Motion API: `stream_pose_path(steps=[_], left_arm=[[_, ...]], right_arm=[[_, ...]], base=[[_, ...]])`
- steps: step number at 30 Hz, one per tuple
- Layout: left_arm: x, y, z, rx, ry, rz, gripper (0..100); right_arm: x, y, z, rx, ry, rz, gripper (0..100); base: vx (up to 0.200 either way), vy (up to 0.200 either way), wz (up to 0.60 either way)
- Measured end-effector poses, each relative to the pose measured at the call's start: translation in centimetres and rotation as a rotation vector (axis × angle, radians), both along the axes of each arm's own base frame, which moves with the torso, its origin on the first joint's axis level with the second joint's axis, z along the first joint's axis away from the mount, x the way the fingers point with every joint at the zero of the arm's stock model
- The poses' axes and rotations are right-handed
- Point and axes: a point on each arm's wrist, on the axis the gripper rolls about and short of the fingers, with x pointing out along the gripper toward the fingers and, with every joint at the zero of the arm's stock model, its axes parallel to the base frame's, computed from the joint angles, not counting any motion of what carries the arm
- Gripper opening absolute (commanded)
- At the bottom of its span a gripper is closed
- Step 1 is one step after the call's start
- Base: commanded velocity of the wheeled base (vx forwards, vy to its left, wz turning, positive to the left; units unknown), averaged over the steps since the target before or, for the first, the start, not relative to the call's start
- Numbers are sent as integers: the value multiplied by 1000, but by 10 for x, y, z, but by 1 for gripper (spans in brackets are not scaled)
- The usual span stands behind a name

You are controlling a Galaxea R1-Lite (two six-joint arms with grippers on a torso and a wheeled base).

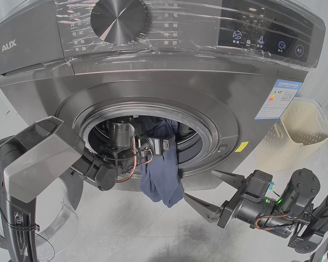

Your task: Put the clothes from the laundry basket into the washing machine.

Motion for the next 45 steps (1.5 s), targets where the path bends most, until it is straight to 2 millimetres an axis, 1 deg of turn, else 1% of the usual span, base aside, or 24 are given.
stream_pose_path(steps=[7, 10, 12, 16, 23, 26, 27, 31, 35, 40, 45], left_arm=[[7, 6, -24, 58, 41, 10, 0], [10, 6, -28, 59, 45, 10, 0], [13, 5, -27, 50, 38, 12, 0], [23, -1, -15, 4, -7, 24, 0], [50, -8, 27, -140, -171, 121, 0], [60, -9, 36, -181, -222, 151, 0], [62, -10, 36, -188, -229, 155, 100], [63, -11, 32, -194, -223, 164, 100], [55, -11, 21, -161, -162, 151, 100], [30, -8, 2, -78, -14, 88, 100], [1, -2, -11, 4, 102, 9, 100]], right_arm=[[1, 0, -1, -1, 2, -3, 100], [1, 0, -1, -3, 3, -3, 100], [1, 0, -2, -4, 5, -2, 100], [1, 0, -2, -6, 7, -2, 100], [1, 1, -3, -7, 9, -1, 100], [1, 1, -3, -8, 9, -1, 100], [1, 1, -3, -8, 9, -2, 100], [2, 0, -3, -8, 9, -3, 100], [2, 0, -3, -8, 9, -2, 100], [1, 1, -3, -8, 9, 0, 100], [0, 2, -3, -7, 10, 5, 100]], base=[[0, 0, 0], [0, 0, 0], [0, 0, 0], [0, 0, 0], [0, 0, 0], [0, 0, 0], [0, 0, 0], [0, 0, 0], [0, 0, 0], [0, 0, 0], [0, 0, 0]])
